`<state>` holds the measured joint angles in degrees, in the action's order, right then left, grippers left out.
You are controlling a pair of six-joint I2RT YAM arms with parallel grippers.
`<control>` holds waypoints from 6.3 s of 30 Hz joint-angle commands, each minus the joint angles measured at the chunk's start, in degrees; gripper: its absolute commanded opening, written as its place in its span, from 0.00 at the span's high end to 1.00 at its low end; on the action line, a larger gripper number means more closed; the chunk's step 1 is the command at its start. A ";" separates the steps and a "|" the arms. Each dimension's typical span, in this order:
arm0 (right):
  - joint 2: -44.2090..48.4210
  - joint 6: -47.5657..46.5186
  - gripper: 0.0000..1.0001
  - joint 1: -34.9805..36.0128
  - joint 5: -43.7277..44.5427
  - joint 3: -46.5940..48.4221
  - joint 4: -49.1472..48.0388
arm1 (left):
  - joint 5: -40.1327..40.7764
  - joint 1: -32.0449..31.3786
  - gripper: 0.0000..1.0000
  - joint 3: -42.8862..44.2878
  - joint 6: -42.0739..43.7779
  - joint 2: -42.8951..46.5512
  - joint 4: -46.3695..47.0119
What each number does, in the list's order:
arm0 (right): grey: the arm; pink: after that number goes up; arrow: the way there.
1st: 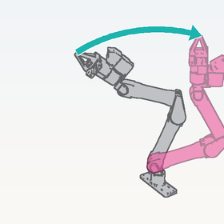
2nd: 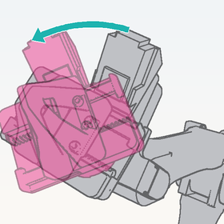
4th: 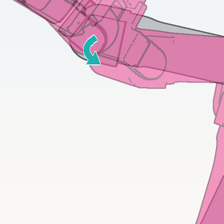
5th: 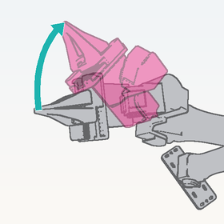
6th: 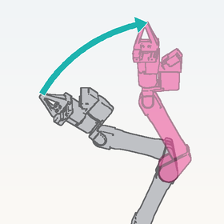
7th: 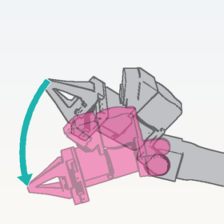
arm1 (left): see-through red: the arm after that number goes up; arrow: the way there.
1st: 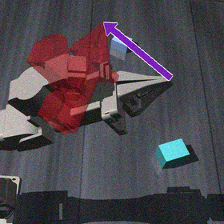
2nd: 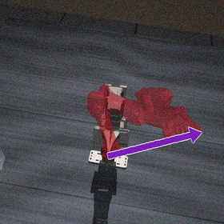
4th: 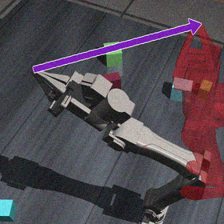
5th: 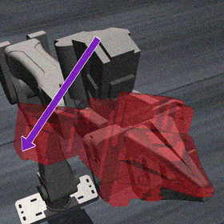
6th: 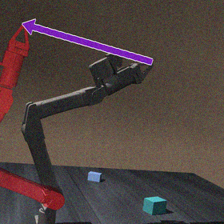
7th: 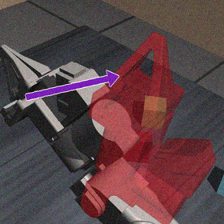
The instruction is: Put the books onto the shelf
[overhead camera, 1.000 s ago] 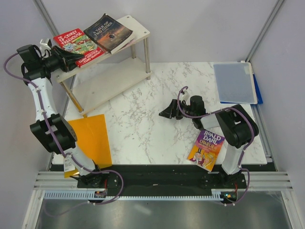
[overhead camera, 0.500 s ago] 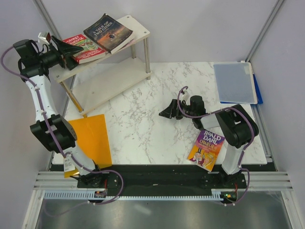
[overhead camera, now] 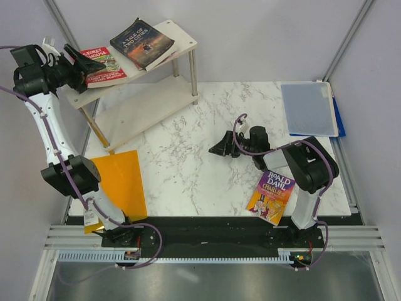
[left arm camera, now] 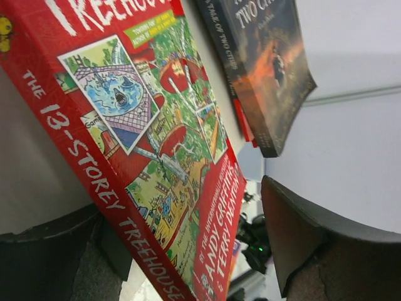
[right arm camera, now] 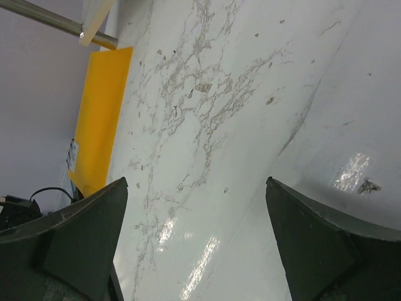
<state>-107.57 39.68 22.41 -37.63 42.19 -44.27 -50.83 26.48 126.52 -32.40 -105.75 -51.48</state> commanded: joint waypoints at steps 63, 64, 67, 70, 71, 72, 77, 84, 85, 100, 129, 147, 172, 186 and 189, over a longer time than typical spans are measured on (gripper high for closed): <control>19.85 -13.85 0.02 -1.31 42.61 1.67 31.69 | 59.09 -56.51 0.20 -24.73 15.70 22.10 11.03; 21.59 -12.97 0.02 -1.93 45.42 1.40 33.70 | 59.35 -58.80 0.22 -26.48 16.05 20.69 12.27; 24.32 -7.53 0.02 -6.32 47.64 -0.44 37.85 | 54.89 -64.87 0.44 -31.32 15.62 13.05 16.32; 26.61 -3.65 0.02 -10.54 50.89 -2.73 42.15 | 51.01 -69.45 0.78 -33.79 15.18 4.52 20.87; 26.97 -3.47 0.02 -11.77 52.90 -2.73 43.90 | 47.26 -71.46 0.86 -34.40 15.26 2.07 22.12; 27.06 -3.99 0.02 -12.04 54.49 -1.95 48.53 | 46.27 -72.44 0.91 -34.50 14.74 0.13 23.35; 26.54 -0.14 0.02 -13.97 62.58 2.53 62.79 | 40.47 -79.28 0.98 -30.11 14.12 -12.09 27.04; 32.59 7.60 0.09 -17.31 61.62 2.11 77.03 | 36.76 -84.57 0.98 -30.10 13.51 -15.63 29.77; 34.77 8.47 0.09 -17.58 61.88 1.75 77.92 | 37.03 -85.18 0.98 -30.62 13.51 -15.10 30.21; 39.29 11.47 0.21 -26.46 45.55 -12.13 81.37 | 29.30 -88.97 0.98 -34.06 12.98 -16.67 34.44; 13.79 7.44 0.21 -6.59 37.71 3.59 64.13 | 42.12 -73.33 0.98 -39.76 3.84 -26.08 22.66; 30.84 -6.11 0.18 -9.05 30.70 -7.12 57.75 | 42.13 -66.56 0.98 -42.50 5.16 -27.75 22.31; 41.13 -2.86 0.21 -7.21 11.17 -13.01 36.10 | 41.95 -66.73 0.98 -39.95 5.95 -29.60 19.93; 27.77 -3.03 0.26 -7.03 12.40 -12.66 35.66 | 41.78 -66.73 0.98 -39.60 6.47 -29.95 19.58; 26.89 -2.33 0.42 -6.86 12.40 -13.28 33.29 | 41.78 -66.82 0.98 -39.60 6.56 -29.86 19.49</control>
<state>-77.89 36.40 14.50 -24.51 29.41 -9.28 -25.82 -40.58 91.46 -31.86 -127.02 -22.87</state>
